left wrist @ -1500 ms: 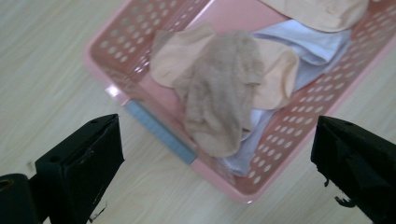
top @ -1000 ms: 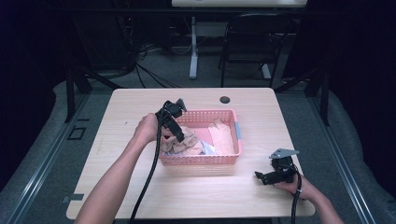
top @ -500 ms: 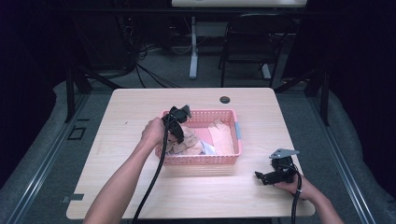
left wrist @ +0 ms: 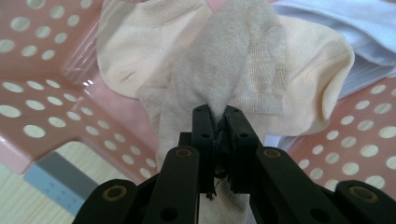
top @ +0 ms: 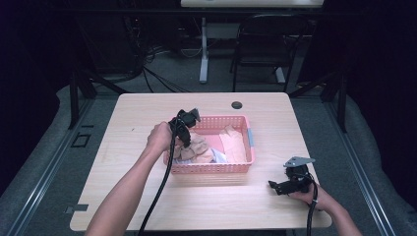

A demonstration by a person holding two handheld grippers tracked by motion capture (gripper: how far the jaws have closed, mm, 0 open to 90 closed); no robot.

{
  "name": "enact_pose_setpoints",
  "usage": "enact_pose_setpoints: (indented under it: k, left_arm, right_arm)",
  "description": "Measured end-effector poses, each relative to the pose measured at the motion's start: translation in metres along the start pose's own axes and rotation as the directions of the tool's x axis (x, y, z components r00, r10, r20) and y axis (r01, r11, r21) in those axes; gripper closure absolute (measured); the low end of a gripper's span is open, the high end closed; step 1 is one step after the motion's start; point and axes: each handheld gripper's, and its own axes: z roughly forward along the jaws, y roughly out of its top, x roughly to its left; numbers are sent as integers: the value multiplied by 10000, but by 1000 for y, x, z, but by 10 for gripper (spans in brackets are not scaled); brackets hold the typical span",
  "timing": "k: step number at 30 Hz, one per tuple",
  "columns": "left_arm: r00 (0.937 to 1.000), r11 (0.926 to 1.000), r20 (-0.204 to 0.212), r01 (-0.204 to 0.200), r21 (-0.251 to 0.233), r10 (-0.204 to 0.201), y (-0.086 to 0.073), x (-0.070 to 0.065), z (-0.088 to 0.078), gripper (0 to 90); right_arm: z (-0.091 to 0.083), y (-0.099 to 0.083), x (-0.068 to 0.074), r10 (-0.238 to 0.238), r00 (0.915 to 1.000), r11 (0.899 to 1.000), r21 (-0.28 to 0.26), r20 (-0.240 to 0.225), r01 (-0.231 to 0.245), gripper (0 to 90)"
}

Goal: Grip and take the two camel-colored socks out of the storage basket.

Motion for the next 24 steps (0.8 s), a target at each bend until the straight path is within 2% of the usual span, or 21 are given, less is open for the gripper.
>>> enact_pose_setpoints:
  k: [6,12,17,19,24]
  left_arm:
    - [9996,9999,-224,-143,97,145,2,-4,-8,809]
    - [9993,9999,-352,-143,80,146,2,-3,-11,838]
    - [9994,9998,-321,-165,-60,163,3,-2,-26,840]
    - [9996,9997,-223,-177,-150,173,4,-1,-34,840]
    - [9993,9988,-277,-262,-417,251,8,1,-58,838]
  right_arm:
    - [0,0,0,22,10000,10000,19,0,-22,0]
    - [0,0,0,19,10000,10000,25,-4,-19,0]
    - [0,0,0,-5,10000,10000,39,7,5,0]
    - [0,0,0,0,10000,10000,33,-10,0,0]
    - [0,0,0,12,10000,10000,64,6,-12,0]
